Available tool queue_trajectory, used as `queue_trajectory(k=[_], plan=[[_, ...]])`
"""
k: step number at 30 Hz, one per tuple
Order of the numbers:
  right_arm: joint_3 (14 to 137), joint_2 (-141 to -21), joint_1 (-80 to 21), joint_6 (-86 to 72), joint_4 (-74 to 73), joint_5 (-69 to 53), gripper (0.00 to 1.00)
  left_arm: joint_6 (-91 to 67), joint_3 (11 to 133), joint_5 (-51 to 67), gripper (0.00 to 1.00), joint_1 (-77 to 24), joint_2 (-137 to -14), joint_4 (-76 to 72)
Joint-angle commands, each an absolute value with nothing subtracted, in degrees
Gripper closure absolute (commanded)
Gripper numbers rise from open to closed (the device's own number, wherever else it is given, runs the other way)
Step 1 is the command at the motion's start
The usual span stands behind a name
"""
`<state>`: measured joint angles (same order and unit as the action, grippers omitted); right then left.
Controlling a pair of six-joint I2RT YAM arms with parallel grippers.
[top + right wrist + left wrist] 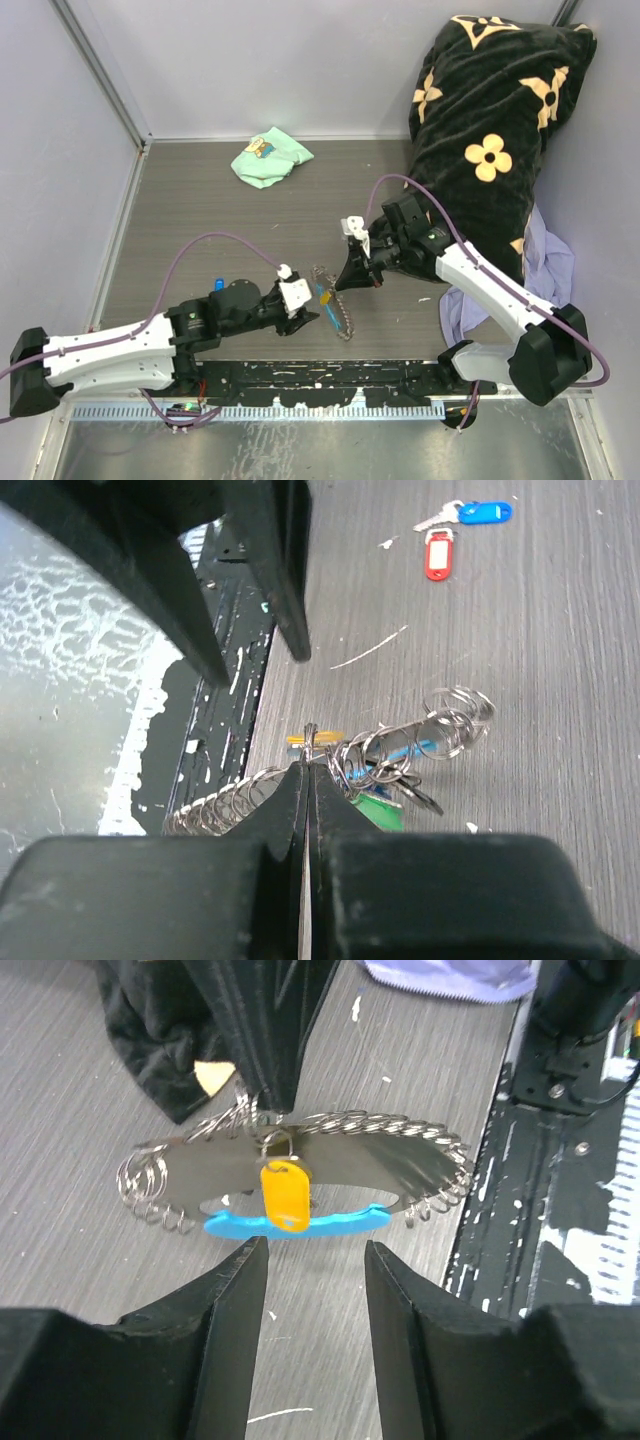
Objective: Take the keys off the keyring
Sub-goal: Remove the key from the keyring.
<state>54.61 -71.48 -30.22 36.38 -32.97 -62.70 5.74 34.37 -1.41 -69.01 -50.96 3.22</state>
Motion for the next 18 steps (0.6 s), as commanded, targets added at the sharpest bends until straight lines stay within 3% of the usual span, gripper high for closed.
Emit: queue_trajectory(k=[1,7,18], plan=[[57.68,-68.62,-30.06,49.45,-39.9,-70.39,0.99,0.55,29.49,0.36,0.53,-69.24,-42.89,-8.54],[59.06,-68.71,-30.06,63.19,-48.89,-73.14,0.99,-4.93,19.68,2.22,0.5,-69.25,-35.22,-25.31],[58.29,-69.5,-30.01,76.67,-55.11,-74.27,0.99,-5.55,19.44,4.82,0.61,-69.22,-46.34,-39.73]])
